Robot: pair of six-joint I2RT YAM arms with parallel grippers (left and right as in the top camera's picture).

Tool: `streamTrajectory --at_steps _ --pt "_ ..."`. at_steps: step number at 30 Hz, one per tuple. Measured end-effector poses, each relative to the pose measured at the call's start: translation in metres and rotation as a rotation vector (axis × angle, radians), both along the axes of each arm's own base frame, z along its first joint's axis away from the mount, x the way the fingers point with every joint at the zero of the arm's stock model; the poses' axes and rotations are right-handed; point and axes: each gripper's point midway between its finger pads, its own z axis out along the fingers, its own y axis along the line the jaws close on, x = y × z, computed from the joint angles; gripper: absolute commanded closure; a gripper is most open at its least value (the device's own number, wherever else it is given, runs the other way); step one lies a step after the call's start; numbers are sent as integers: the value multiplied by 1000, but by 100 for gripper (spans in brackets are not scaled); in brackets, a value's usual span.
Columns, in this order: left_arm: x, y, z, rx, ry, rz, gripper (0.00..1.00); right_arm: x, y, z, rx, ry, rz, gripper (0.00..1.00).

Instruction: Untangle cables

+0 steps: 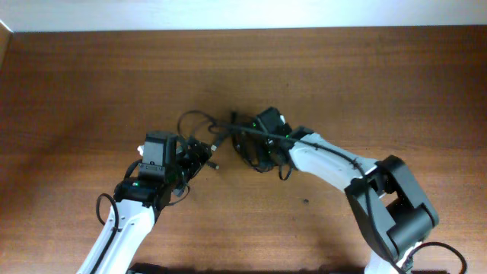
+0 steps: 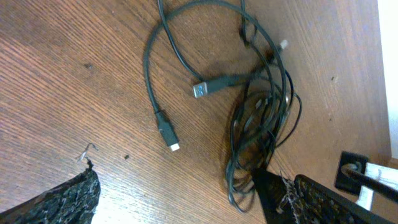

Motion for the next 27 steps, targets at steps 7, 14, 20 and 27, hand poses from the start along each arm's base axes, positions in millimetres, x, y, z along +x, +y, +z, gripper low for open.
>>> streamTrajectory --at_steps 7,14,20,27 --pt "0 1 0 3 -2 2 1 -39 -14 247 325 -111 86 96" --pt "0 1 0 3 -1 2 1 -70 -26 260 331 -75 91 96" --pt "0 1 0 3 -1 2 1 -83 30 250 370 -41 166 96" --pt "0 1 0 3 -1 2 1 -96 24 231 275 21 156 96"
